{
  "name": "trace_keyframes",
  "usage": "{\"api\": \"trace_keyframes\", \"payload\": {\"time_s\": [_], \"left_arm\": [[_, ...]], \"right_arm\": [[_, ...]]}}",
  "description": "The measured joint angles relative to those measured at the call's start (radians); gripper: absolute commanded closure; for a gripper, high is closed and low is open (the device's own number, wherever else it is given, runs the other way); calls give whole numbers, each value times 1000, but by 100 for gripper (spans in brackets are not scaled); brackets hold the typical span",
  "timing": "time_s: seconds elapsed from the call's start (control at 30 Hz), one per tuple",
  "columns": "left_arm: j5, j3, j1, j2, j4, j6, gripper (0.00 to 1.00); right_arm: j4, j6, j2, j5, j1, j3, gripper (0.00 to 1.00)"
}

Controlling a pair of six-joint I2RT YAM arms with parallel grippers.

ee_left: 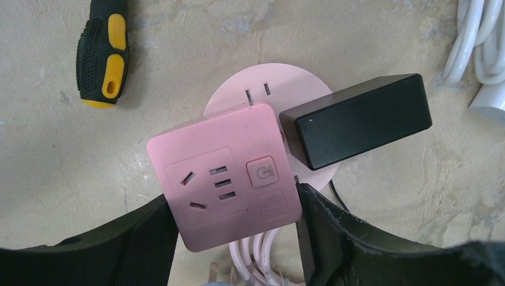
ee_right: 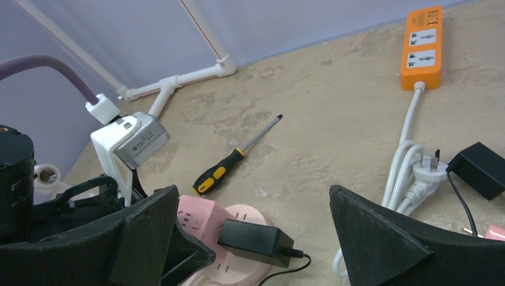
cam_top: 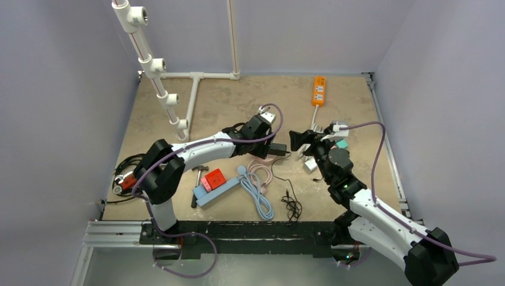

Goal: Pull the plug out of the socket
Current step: Remove the plug from the socket.

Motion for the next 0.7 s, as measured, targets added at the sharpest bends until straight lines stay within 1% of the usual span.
{"api": "trace_keyframes", "payload": {"time_s": [0.13, 0.2, 0.27, 0.37, 0.43, 0.53, 0.7], "left_arm": [[1, 19, 1, 0, -51, 45, 68], [8, 31, 1, 0, -80, 85, 76], [18, 40, 2, 0, -103, 140, 79], [39, 29, 5, -8, -93, 232, 80], [77, 11, 22, -23, -84, 274, 80], [141, 6, 69, -31, -94, 322, 79], [263, 2, 183, -43, -135, 386, 78]], "right_arm": [[23, -29, 43, -56, 0, 8, 1], [39, -41, 68, -98, 0, 12, 1], [47, -49, 91, -143, 0, 17, 1], [53, -63, 141, -229, 0, 34, 1], [54, -66, 175, -278, 0, 43, 1], [56, -74, 238, -349, 0, 51, 5], [52, -94, 359, -447, 14, 85, 10]]}}
